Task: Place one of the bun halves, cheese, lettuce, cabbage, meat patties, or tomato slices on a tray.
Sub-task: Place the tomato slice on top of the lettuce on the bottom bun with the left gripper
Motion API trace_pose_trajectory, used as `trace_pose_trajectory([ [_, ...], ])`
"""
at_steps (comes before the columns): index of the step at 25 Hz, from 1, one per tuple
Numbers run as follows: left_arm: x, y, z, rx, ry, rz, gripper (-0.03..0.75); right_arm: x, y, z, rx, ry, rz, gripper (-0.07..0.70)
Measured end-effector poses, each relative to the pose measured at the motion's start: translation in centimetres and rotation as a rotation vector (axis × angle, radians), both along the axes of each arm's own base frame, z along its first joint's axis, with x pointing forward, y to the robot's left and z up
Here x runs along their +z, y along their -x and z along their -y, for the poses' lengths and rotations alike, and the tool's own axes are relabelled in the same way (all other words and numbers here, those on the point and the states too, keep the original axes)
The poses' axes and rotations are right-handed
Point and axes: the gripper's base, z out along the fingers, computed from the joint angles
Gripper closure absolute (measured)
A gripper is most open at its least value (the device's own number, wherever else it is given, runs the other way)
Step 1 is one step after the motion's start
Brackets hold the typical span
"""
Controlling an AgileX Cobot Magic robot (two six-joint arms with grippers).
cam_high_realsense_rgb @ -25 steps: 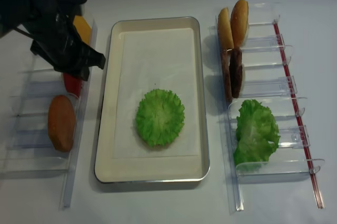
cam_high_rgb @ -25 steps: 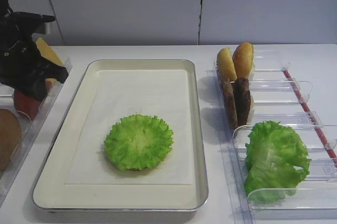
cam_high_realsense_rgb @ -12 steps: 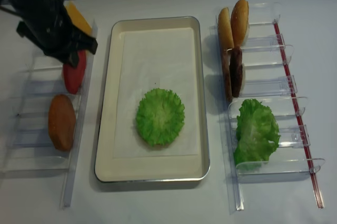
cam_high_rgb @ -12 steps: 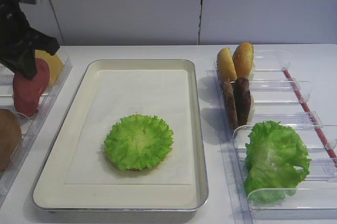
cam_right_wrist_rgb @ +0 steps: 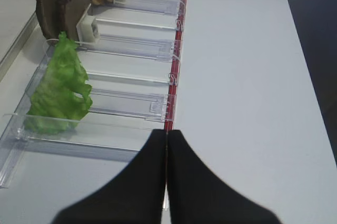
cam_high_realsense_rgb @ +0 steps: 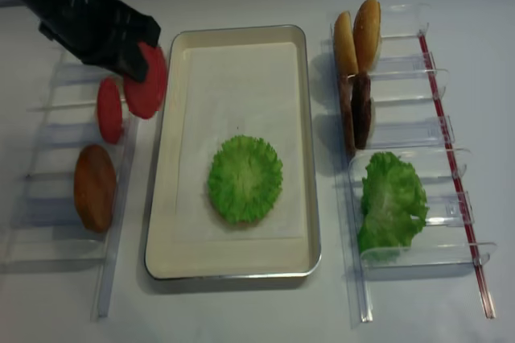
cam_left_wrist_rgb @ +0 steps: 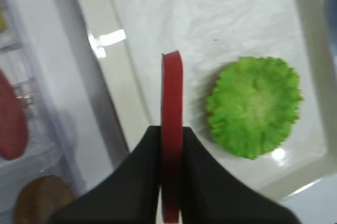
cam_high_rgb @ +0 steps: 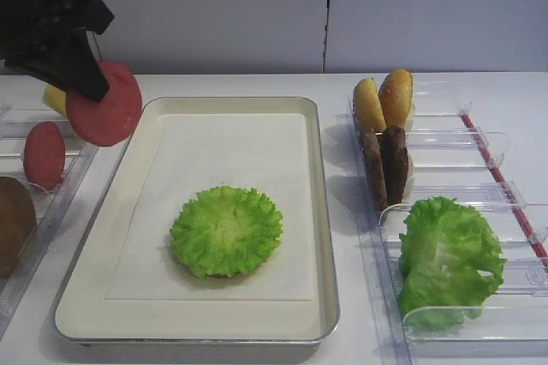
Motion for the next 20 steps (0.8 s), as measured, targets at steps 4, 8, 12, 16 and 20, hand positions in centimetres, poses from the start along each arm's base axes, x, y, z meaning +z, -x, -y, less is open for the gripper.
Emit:
trace_pose_trajectory([
  [4,0.4,2.5,1.4,-0.091,0.182,-0.002,0.668,0.0,0.0,0.0,0.0,0.0,0.0,0.372],
  [8,-1.3,4.6,2.5,-0.163,0.347,-0.056,0.668,0.0,0.0,0.0,0.0,0.0,0.0,0.372],
  [12,-3.4,5.8,3.2,-0.187,0.475,-0.097,0.668,0.0,0.0,0.0,0.0,0.0,0.0,0.372],
  [16,-6.2,6.7,3.9,-0.155,0.629,-0.074,0.668,0.0,0.0,0.0,0.0,0.0,0.0,0.372],
  [20,-8.5,7.0,4.0,-0.08,0.689,-0.028,0.668,0.0,0.0,0.0,0.0,0.0,0.0,0.372],
])
